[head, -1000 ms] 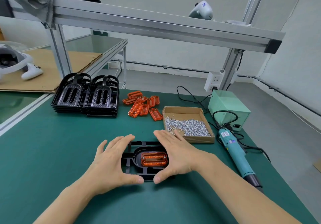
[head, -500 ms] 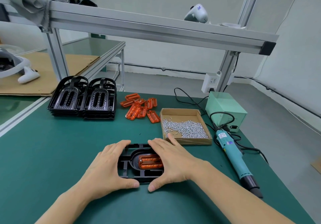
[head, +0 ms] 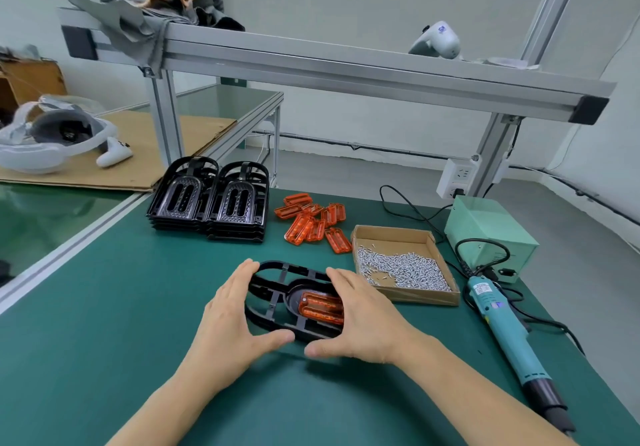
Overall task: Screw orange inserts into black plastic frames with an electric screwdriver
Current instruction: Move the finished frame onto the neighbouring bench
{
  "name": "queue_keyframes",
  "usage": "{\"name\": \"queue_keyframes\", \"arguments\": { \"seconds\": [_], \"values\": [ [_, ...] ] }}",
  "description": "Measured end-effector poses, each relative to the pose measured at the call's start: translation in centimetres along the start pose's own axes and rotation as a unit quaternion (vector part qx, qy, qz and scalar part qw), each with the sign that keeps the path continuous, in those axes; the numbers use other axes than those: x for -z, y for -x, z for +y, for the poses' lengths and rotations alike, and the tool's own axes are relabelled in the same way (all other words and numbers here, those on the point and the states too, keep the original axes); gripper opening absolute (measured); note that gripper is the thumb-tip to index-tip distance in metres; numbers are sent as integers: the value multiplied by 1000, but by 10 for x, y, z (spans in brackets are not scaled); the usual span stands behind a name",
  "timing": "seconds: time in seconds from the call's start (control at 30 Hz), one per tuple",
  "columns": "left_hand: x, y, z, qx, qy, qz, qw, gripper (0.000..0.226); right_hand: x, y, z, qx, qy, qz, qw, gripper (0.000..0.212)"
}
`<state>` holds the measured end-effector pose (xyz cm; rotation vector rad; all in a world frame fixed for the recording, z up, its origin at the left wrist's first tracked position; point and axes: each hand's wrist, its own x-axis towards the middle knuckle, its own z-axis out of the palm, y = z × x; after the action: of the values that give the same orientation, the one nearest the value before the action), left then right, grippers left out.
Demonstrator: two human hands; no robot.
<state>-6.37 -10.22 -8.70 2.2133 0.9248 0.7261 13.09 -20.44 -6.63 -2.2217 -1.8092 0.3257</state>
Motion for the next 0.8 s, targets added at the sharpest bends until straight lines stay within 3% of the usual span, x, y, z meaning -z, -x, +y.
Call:
{"name": "queue_keyframes", "arguments": {
  "seconds": [0.2,0.4,0.5,0.67,0.73,0.8],
  "values": [
    [-13,4,1,131,198,49,970,91,-2,-7,-7,-53,-5,38,998,128],
    [-29,1,13,173,417,55,890,62,-12,-7,-26,-96,15,106,990,123],
    [-35,-3,14,196,465,97,858,64,-21,-7,-39,-117,9,124,985,124],
    [-31,-10,10,204,461,147,851,72,-27,-9,-56,-109,-14,118,987,128],
    [-23,-11,5,213,461,163,846,68,-25,-10,-57,-88,-56,115,988,114],
    [-15,-12,-1,222,471,174,836,62,-22,-11,-56,-59,-115,115,985,84]
  ]
}}
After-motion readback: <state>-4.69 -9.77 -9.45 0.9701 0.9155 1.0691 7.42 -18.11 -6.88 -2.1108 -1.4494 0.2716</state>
